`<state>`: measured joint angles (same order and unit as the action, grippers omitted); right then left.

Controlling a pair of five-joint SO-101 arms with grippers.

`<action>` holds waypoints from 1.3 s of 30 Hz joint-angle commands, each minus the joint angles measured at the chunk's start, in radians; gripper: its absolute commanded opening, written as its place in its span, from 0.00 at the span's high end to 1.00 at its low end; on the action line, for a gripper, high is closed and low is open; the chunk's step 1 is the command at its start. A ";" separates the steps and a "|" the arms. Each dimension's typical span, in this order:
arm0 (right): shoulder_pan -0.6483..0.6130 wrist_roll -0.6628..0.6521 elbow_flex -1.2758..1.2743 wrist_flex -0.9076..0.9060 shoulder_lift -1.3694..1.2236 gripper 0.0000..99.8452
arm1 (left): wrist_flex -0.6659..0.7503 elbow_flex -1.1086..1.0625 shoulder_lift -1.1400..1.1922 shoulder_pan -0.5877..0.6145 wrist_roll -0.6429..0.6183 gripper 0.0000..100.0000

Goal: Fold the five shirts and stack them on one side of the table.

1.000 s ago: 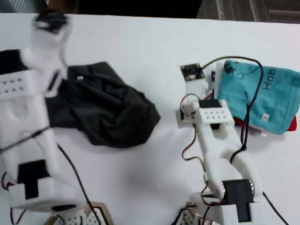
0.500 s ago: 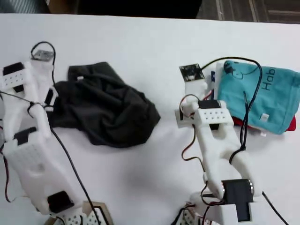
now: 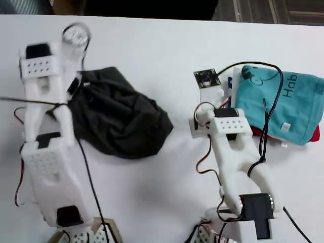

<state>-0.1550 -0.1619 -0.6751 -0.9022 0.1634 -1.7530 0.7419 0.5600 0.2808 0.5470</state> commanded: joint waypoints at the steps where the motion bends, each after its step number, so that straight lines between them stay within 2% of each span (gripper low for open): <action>1: -0.007 0.008 -0.002 0.010 0.054 0.80 | -0.032 0.091 -0.193 -0.101 0.006 0.98; 8: -0.005 0.008 -0.002 0.010 0.054 0.80 | -0.032 -0.033 -0.431 -0.288 0.006 0.98; 14: 0.001 0.009 -0.002 0.012 0.054 0.80 | -0.031 -0.113 -0.525 -0.480 0.011 0.98; 19: 0.002 0.009 -0.002 0.010 0.054 0.80 | -0.031 -0.119 -0.565 -0.552 0.006 0.98; 22: 0.002 0.009 -0.002 0.010 0.054 0.80 | -0.031 -0.122 -0.566 -0.551 -0.012 0.97; 25: 0.002 0.009 -0.002 0.010 0.054 0.80 | -0.028 -0.142 -0.565 -0.546 -0.107 0.97; 30: 0.002 0.009 -0.002 0.010 0.054 0.80 | -0.029 -0.197 -0.574 -0.546 -0.117 0.80; 33: 0.002 0.009 -0.002 0.010 0.054 0.80 | -0.029 -0.189 -0.588 -0.526 -0.109 0.80; 36: 0.001 0.009 -0.002 0.010 0.054 0.80 | -0.021 -0.166 -0.597 -0.431 -0.048 0.81; 39: -0.007 0.009 0.002 0.010 0.054 0.80 | 0.032 -0.197 -0.595 -0.242 -0.009 0.81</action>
<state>-0.1550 -0.1619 -0.6751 -0.9022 0.1634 -1.7653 0.5439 0.0169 -0.1258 0.5010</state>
